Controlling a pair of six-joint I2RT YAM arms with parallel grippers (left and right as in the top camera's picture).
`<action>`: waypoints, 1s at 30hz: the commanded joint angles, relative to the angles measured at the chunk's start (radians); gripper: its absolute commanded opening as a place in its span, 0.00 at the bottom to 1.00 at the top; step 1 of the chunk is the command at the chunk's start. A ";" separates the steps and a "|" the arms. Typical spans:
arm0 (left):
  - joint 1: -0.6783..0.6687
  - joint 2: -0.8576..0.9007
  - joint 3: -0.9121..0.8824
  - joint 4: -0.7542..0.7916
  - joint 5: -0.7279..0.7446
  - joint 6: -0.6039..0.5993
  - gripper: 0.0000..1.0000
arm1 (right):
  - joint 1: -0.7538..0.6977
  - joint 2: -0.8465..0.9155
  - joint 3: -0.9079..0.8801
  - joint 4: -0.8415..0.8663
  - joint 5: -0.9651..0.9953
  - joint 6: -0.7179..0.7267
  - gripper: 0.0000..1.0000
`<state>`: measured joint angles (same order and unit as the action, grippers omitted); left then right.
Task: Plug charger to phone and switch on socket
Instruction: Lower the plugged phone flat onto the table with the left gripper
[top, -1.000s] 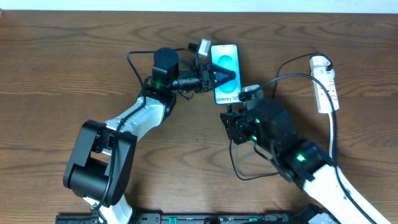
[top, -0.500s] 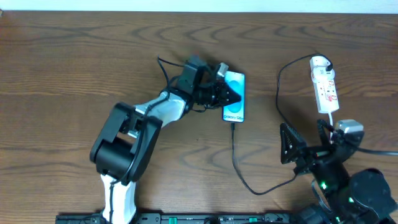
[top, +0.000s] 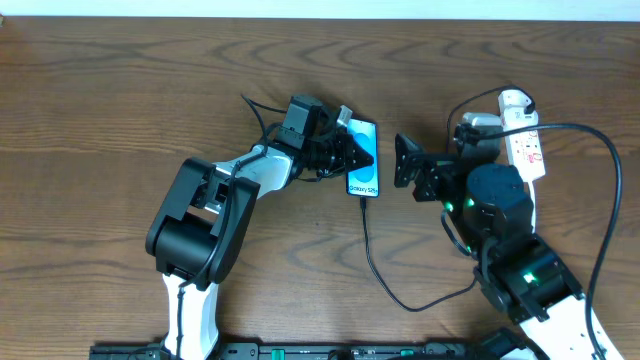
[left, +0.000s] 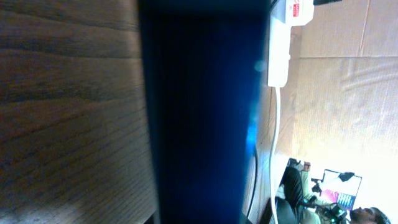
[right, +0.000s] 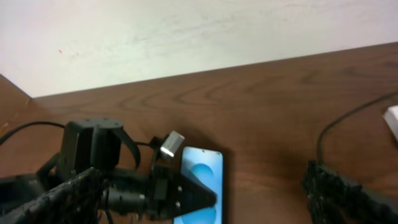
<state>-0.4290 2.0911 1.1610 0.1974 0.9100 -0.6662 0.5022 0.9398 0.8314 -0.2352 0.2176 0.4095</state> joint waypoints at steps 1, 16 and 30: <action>0.003 0.008 0.018 0.005 0.011 0.046 0.08 | -0.028 0.034 0.006 0.020 0.008 0.005 0.99; 0.003 0.095 0.018 0.004 0.012 0.048 0.26 | -0.153 0.192 0.006 0.173 -0.075 0.066 0.99; -0.005 0.095 0.021 -0.227 -0.216 0.087 0.40 | -0.163 0.171 0.006 0.097 -0.176 0.065 0.99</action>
<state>-0.4313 2.1452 1.2045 0.0212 0.8829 -0.6205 0.3450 1.1294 0.8310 -0.1230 0.0498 0.4641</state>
